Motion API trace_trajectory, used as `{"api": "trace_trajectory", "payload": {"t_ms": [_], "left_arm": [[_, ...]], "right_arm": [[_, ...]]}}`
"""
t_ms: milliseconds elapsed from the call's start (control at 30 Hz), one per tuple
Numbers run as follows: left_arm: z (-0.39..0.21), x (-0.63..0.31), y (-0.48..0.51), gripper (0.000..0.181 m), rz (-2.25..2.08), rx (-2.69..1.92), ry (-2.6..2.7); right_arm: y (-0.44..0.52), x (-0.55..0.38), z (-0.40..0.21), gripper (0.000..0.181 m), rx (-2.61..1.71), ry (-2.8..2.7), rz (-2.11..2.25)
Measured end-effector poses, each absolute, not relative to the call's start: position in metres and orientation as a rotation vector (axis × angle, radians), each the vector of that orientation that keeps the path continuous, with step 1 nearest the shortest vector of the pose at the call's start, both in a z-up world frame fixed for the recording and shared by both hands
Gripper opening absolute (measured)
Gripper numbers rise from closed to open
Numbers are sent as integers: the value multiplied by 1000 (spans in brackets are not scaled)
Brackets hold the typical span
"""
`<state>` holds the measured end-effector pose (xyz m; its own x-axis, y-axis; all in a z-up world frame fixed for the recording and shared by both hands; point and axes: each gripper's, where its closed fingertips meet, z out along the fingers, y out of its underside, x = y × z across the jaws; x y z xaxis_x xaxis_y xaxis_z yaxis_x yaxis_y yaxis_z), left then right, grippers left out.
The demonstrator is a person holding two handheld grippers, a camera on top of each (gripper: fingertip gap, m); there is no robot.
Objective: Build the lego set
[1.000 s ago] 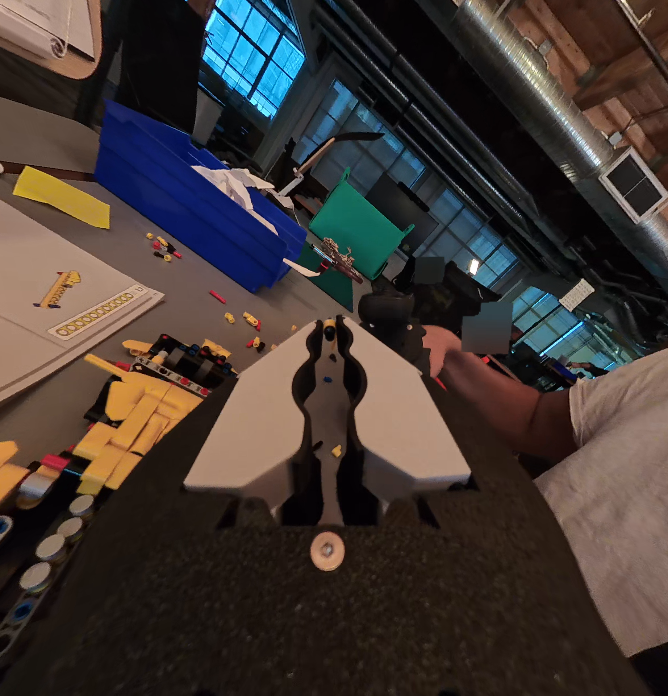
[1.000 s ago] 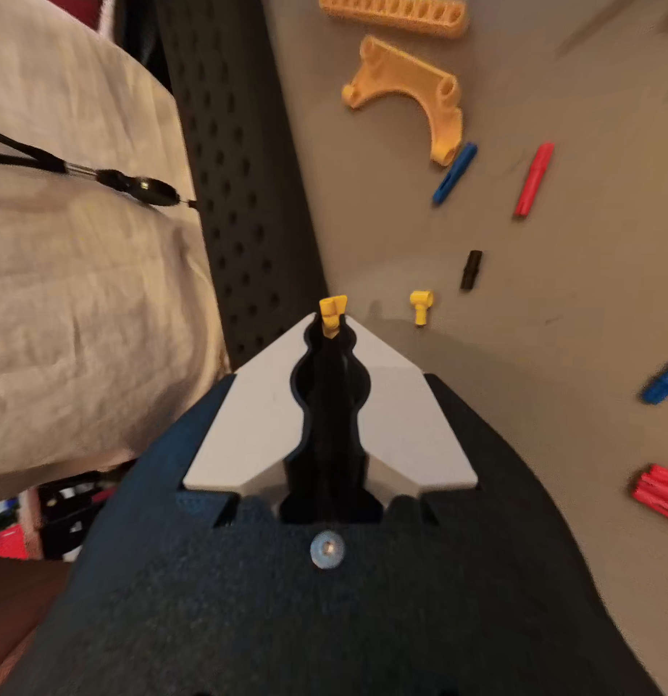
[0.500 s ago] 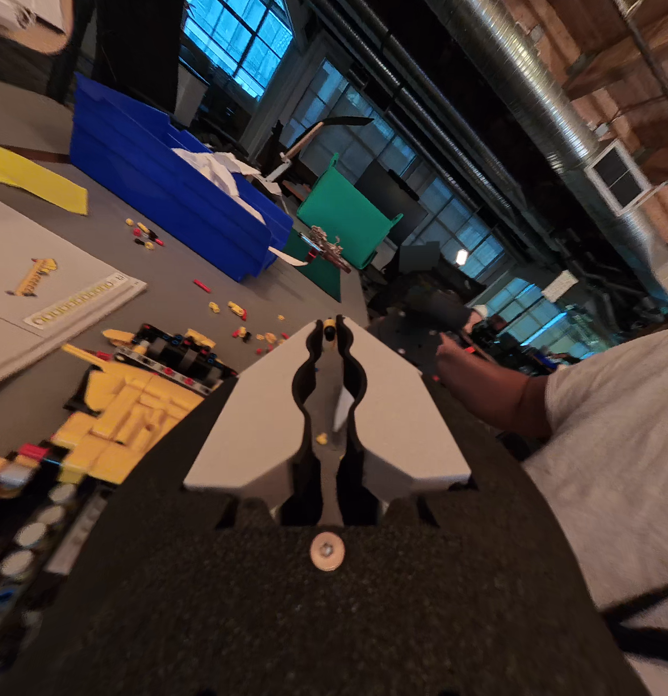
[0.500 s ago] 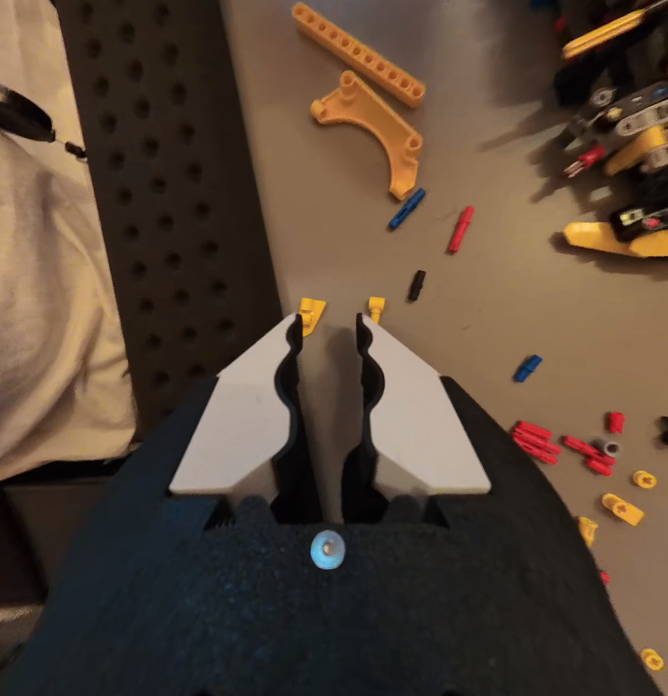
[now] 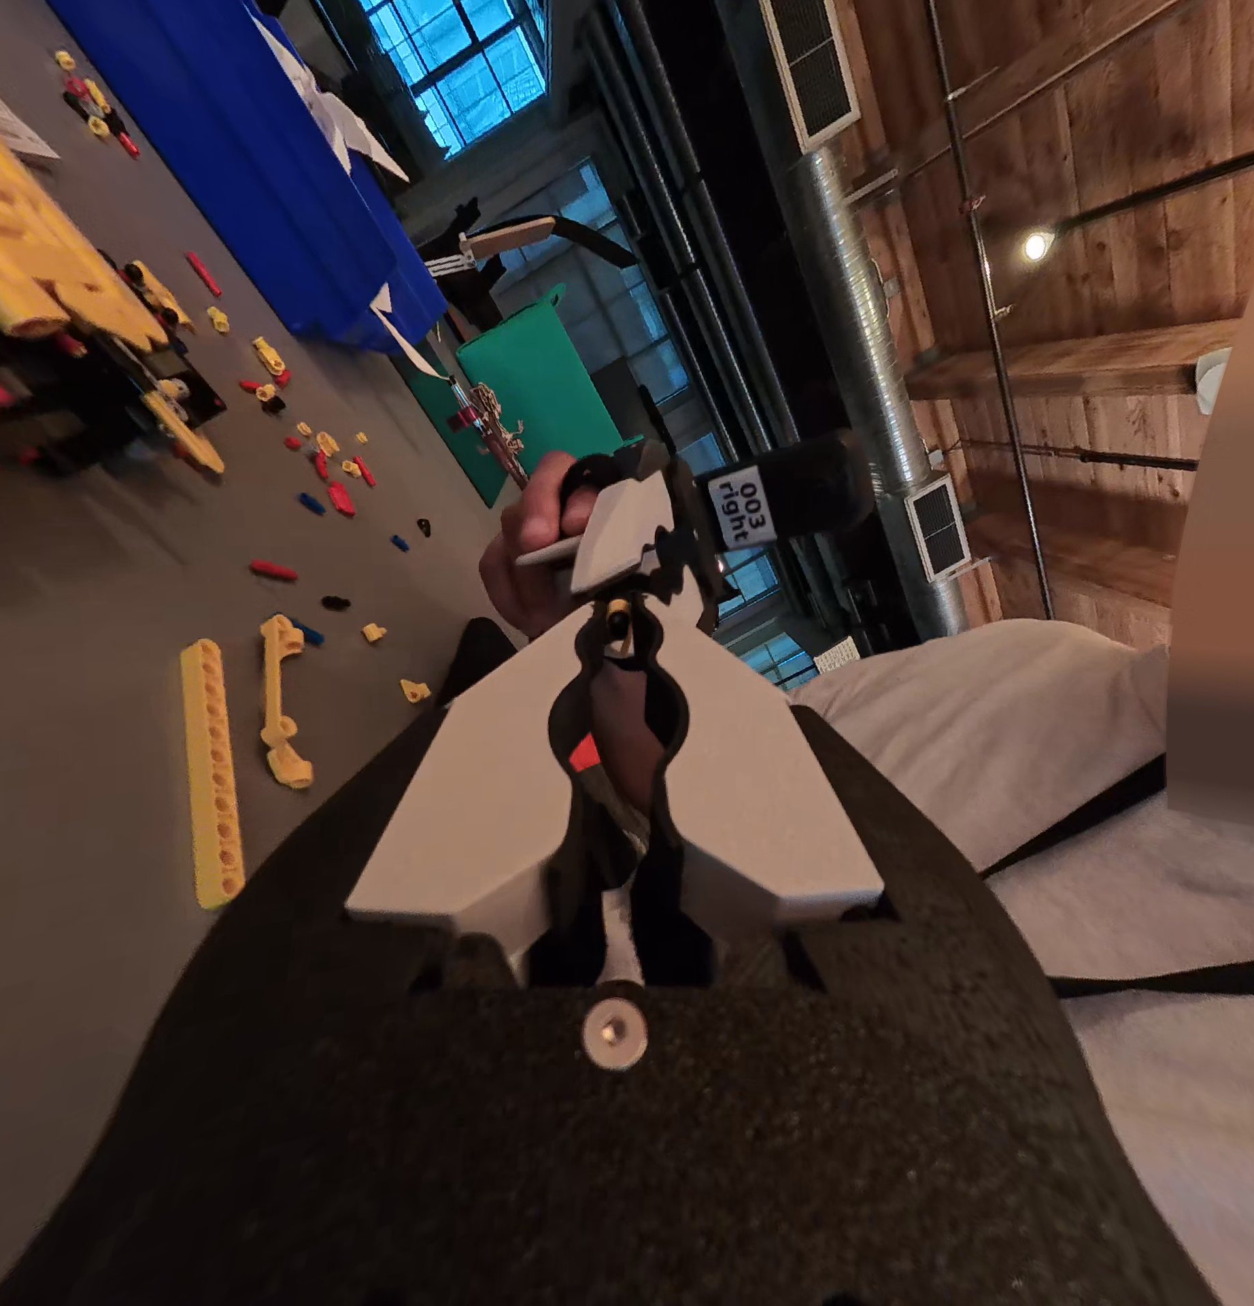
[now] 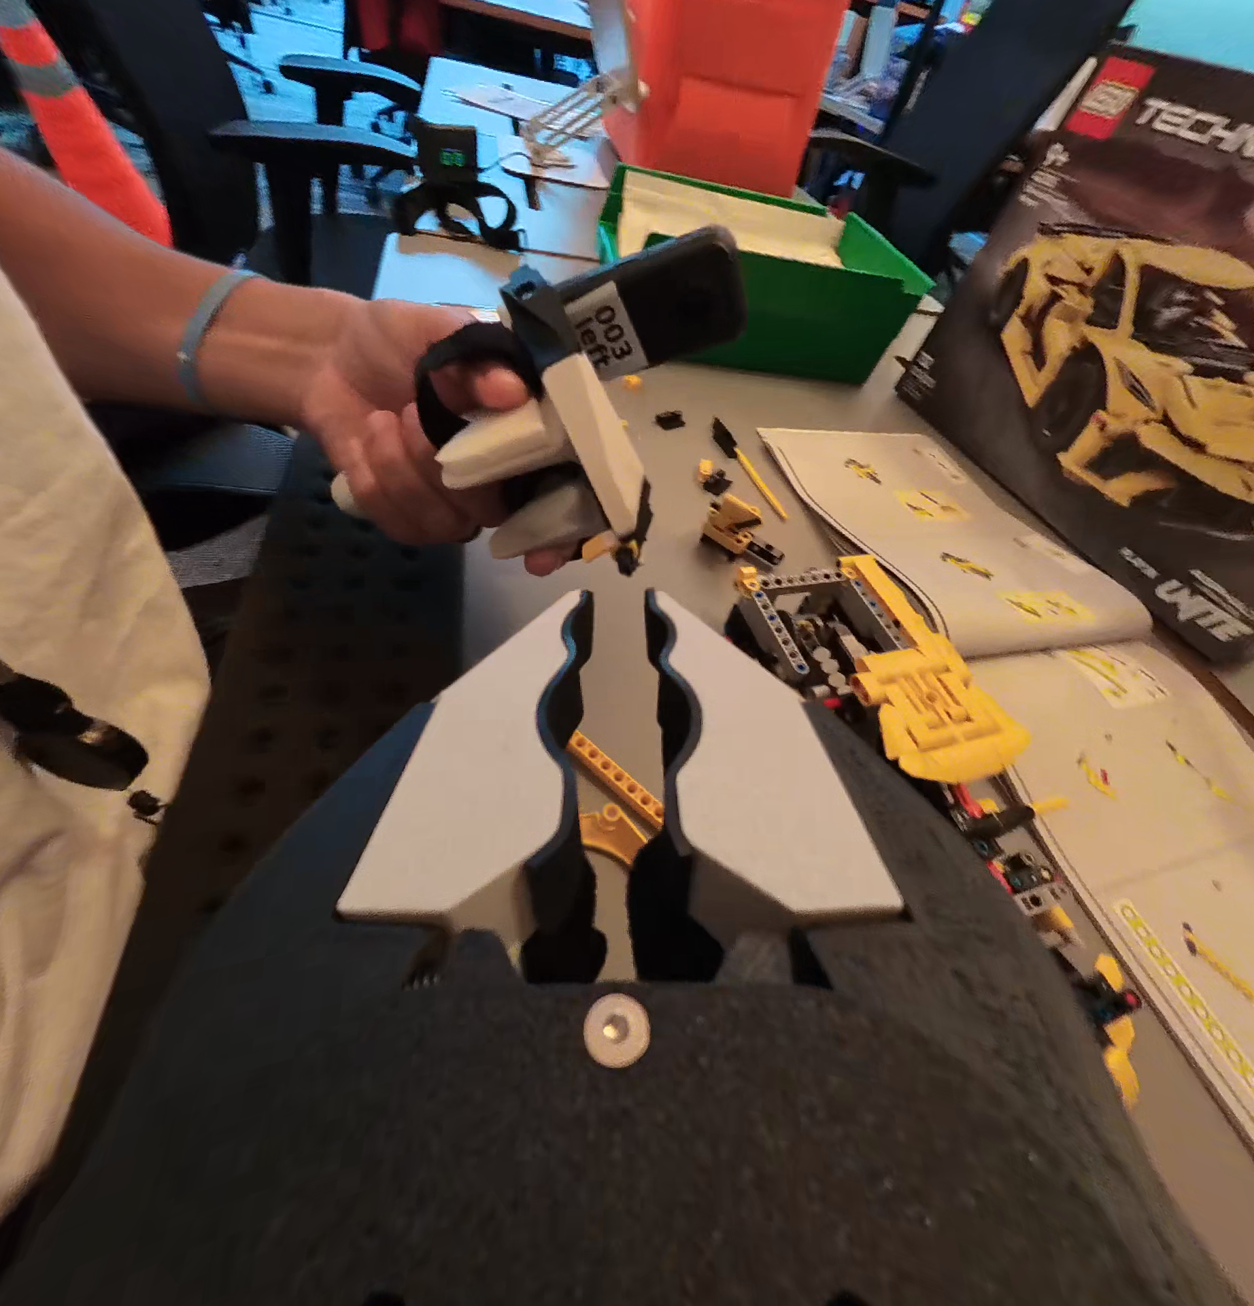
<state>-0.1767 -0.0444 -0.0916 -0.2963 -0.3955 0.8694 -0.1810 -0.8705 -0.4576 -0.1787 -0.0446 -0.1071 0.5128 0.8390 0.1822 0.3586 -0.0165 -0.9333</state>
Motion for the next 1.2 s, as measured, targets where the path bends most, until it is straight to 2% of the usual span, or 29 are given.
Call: {"api": "trace_trajectory", "payload": {"t_ms": [133, 200, 367, 400, 467, 567, 833, 967, 1067, 1200], "left_arm": [[-94, -180, -54, 6, -2318, -1776, 768], [-97, -180, -57, 6, -2327, -1786, 771], [-106, -183, -55, 6, -2287, -1821, 778], [-111, -185, -52, 8, -2211, -1834, 817], [-127, -193, -35, 27, -1924, -1866, 899], [-139, -224, 3, 27, -1532, -1850, 923], [-141, -272, 23, 26, -1232, -1796, 928], [-150, -272, 12, 26, -1089, -1763, 1057], [-148, -264, -1, 26, -1096, -1718, 1122], [-151, -256, -10, 27, -1084, -1697, 1172]], "right_arm": [[-50, -187, -104, 13, -1585, -1103, 558], [-52, -189, -107, 5, -1594, -1142, 543], [-51, -192, -117, 4, -1649, -1168, 517], [-48, -193, -122, 4, -1677, -1166, 532], [-42, -194, -146, 4, -1796, -1191, 559], [-39, -201, -192, 4, -2046, -1301, 600], [-19, -228, -230, 4, -2151, -1562, 525], [-15, -227, -234, 4, -2126, -1596, 499], [-23, -215, -226, 18, -2150, -1553, 535], [-53, -142, -203, 22, -2264, -1348, 497]]}}
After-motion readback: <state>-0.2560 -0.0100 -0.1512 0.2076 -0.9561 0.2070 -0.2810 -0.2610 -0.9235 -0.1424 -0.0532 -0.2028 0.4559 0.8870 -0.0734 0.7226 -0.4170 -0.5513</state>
